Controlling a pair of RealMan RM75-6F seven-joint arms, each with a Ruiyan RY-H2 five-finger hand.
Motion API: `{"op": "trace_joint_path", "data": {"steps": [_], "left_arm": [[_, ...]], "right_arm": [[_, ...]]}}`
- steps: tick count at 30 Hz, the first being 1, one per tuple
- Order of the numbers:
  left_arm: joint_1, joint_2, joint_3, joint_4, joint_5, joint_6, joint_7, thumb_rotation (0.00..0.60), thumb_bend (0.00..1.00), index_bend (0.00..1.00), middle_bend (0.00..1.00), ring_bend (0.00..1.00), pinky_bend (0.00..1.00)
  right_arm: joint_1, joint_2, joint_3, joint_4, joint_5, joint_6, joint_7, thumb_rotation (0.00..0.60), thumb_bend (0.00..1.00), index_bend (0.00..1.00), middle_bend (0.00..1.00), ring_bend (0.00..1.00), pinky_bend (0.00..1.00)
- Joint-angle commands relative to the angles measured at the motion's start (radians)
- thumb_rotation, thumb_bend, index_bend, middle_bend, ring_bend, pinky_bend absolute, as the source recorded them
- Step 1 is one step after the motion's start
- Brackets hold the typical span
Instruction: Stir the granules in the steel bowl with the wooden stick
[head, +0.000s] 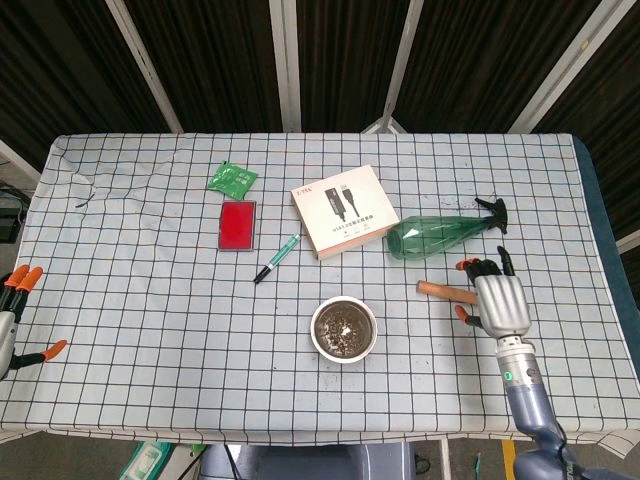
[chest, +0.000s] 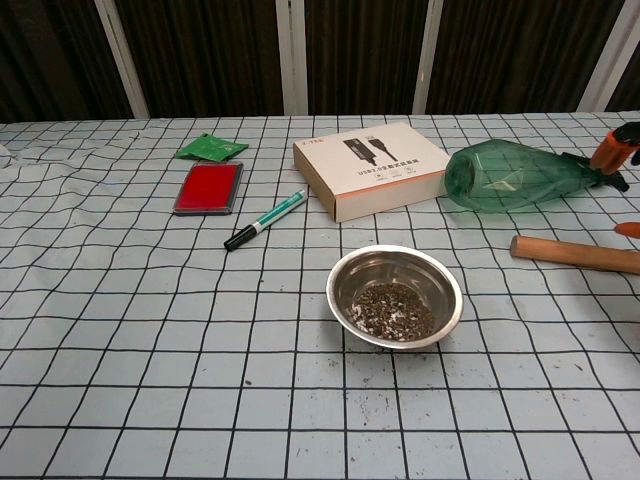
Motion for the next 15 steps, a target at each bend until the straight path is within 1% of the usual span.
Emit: {"op": "trace_joint_path", "data": {"steps": [1, 5, 12, 15], "left_arm": [[-0.003, 0.007, 0.001, -0.005, -0.006, -0.011, -0.008, 0.600, 0.02, 0.00, 0.00, 0.00, 0.00], [-0.005, 0.012, 0.002, -0.008, -0.005, -0.018, -0.015, 0.600, 0.02, 0.00, 0.00, 0.00, 0.00], [-0.007, 0.016, 0.001, -0.010, -0.006, -0.021, -0.023, 0.600, 0.02, 0.00, 0.00, 0.00, 0.00], [-0.008, 0.016, 0.002, -0.010, -0.005, -0.023, -0.024, 0.600, 0.02, 0.00, 0.00, 0.00, 0.00]], "right_arm": [[0.046, -0.066, 0.022, 0.055, 0.052, -0.036, -0.055, 0.600, 0.25, 0.32, 0.32, 0.28, 0.00], [0.074, -0.110, 0.035, 0.094, 0.094, -0.057, -0.082, 0.600, 0.25, 0.33, 0.33, 0.28, 0.00], [0.108, -0.157, 0.049, 0.149, 0.153, -0.082, -0.111, 0.600, 0.25, 0.42, 0.41, 0.31, 0.00], [0.115, -0.172, 0.046, 0.161, 0.165, -0.085, -0.112, 0.600, 0.25, 0.43, 0.42, 0.32, 0.00]]}}
